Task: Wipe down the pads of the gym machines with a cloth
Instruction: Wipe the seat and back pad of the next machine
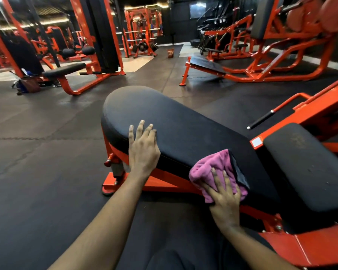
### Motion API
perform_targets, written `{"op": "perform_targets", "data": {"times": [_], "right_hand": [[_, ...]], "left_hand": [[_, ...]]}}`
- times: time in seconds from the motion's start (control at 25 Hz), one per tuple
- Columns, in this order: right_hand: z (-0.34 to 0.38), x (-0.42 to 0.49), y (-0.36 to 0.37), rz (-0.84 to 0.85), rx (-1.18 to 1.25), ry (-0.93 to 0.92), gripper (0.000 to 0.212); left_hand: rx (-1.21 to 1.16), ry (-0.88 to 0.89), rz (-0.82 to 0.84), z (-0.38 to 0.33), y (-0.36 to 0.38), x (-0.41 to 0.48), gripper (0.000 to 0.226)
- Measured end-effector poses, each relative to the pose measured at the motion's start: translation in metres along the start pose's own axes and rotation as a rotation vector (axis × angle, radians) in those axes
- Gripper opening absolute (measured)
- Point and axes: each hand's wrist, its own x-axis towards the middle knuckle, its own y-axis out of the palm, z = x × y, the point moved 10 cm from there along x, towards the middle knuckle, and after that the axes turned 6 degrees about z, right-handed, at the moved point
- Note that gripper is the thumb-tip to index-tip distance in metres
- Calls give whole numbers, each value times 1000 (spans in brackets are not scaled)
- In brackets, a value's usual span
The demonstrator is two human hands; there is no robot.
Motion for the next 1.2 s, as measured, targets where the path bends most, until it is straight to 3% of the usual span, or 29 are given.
{"op": "perform_targets", "data": {"times": [0.08, 0.24, 0.44, 0.6, 0.72, 0.84, 0.88, 1.0, 1.12, 1.2], "right_hand": [[15, 3, -1, -27, 125, 127, 64], [66, 27, 8, -41, 134, 123, 60], [-14, -18, 14, -60, 106, 223, 58], [-118, -59, 8, -206, 286, 612, 76], [-150, -71, 13, -259, 425, 884, 68], [-187, -101, 39, -420, 706, 1356, 63], [-191, -104, 43, -400, 743, 1461, 65], [-223, -103, 46, -370, 711, 1526, 56], [-266, -105, 37, -432, 712, 1593, 21], [-283, -117, 43, -462, 802, 1743, 28]], "left_hand": [[-49, 53, 39, -18, 13, 4, 32], [-103, 85, 73, -38, 26, 21, 33], [-31, 183, 110, -80, 52, 12, 12], [-59, 257, 187, -135, 88, -6, 11], [-94, 306, 285, -183, 114, -21, 15], [-43, 351, 349, -207, 135, -35, 19], [-7, 358, 354, -208, 141, -37, 22], [60, 345, 296, -204, 147, -37, 32], [80, 345, 230, -208, 149, -40, 36], [95, 357, 222, -208, 153, -43, 35]]}}
